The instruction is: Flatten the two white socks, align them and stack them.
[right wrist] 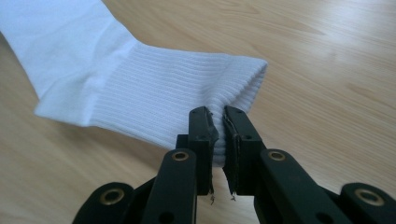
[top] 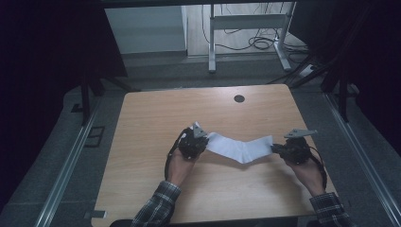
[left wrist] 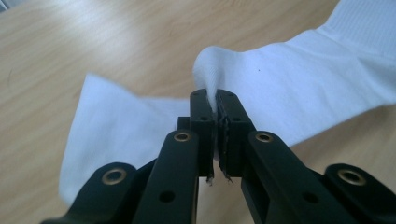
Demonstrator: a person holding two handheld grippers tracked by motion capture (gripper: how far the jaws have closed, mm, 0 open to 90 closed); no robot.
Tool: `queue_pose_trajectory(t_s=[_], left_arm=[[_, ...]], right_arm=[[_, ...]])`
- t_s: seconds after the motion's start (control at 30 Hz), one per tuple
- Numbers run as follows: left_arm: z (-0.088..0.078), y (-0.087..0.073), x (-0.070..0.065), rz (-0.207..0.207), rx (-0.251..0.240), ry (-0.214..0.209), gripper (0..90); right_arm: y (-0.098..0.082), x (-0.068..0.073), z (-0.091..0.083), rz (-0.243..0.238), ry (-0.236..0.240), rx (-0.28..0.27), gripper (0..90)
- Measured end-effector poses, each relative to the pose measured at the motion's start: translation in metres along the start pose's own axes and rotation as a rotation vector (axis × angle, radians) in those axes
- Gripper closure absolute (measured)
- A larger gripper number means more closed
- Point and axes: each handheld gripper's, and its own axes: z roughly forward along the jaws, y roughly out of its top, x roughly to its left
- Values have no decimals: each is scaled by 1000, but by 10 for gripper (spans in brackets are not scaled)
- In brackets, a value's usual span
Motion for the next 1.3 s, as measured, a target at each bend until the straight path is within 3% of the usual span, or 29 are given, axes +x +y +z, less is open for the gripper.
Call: queue_pose_trajectory(t_s=[0.37,0.43,0.57,0.63,0.83,1.1,1.23,1.3], left_arm=[[-47,-43,-3,-17,-20,12,858],[-59,-57,-6,-34,-21,11,858],[-68,-72,-8,-55,-23,14,857],[-75,-89,-11,-91,-27,17,857],[-74,-106,-16,-94,6,30,854],[-68,-112,-23,-72,34,46,843],[-60,-117,-23,-65,79,76,756],[-59,-117,-23,-73,73,86,692]], right_arm=[[1,39,-1,-72,90,6,816],[-1,51,-1,-94,117,12,816],[-2,59,0,-105,143,23,816],[-5,68,2,-124,164,36,815],[-8,81,10,-160,175,71,811],[-15,82,22,-171,167,119,803],[-17,82,25,-180,149,139,756],[-19,81,26,-185,142,145,730]])
